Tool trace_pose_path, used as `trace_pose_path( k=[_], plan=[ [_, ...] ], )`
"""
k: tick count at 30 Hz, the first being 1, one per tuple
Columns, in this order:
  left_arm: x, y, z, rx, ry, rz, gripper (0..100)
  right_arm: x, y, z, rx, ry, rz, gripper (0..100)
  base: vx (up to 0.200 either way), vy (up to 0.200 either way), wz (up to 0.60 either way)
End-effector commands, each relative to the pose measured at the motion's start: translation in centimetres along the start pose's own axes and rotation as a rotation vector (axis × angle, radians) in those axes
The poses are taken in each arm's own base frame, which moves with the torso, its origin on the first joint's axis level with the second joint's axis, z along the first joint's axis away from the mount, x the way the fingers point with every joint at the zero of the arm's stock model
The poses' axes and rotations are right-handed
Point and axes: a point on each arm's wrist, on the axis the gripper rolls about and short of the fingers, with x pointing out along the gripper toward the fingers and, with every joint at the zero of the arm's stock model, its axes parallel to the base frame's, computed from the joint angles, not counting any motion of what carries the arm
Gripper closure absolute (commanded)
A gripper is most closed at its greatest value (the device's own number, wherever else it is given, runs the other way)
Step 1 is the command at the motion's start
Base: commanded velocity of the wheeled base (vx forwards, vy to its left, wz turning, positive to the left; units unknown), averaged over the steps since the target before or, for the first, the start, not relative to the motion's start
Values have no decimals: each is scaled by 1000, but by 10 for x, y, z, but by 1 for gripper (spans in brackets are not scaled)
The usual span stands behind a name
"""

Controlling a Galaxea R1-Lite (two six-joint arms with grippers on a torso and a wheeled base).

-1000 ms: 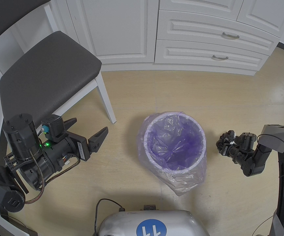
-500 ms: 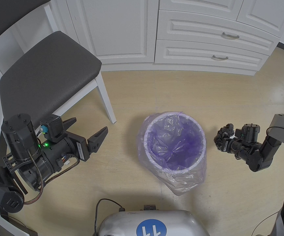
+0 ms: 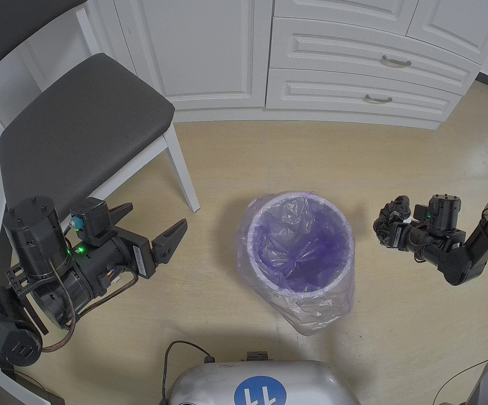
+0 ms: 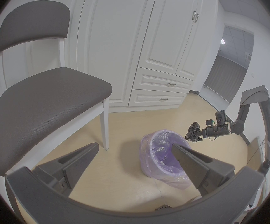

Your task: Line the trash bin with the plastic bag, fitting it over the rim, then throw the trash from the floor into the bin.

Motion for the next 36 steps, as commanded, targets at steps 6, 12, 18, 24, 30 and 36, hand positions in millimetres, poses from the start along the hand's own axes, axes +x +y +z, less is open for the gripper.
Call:
trace_pose_path(
  k=[6, 12, 18, 24, 30, 36],
  plan=[
    [0, 0, -1, 0, 2, -1, 0, -21, 14, 17, -13, -54, 33, 100, 0, 0, 0],
    [0, 0, 0, 0, -1, 0, 0, -39, 22, 29, -24, -93, 55, 100, 0, 0, 0],
    [0, -2, 0, 0, -1, -7, 0, -54, 28, 35, -57, -118, 73, 100, 0, 0, 0],
    [0, -2, 0, 0, 1, -7, 0, -65, 38, 38, -64, -132, 101, 100, 0, 0, 0],
    [0, -3, 0, 1, 1, -9, 0, -85, 49, 54, -70, -120, 82, 100, 0, 0, 0],
    [1, -3, -1, 1, 4, -9, 0, -103, 53, 65, -72, -142, 93, 100, 0, 0, 0]
  ],
)
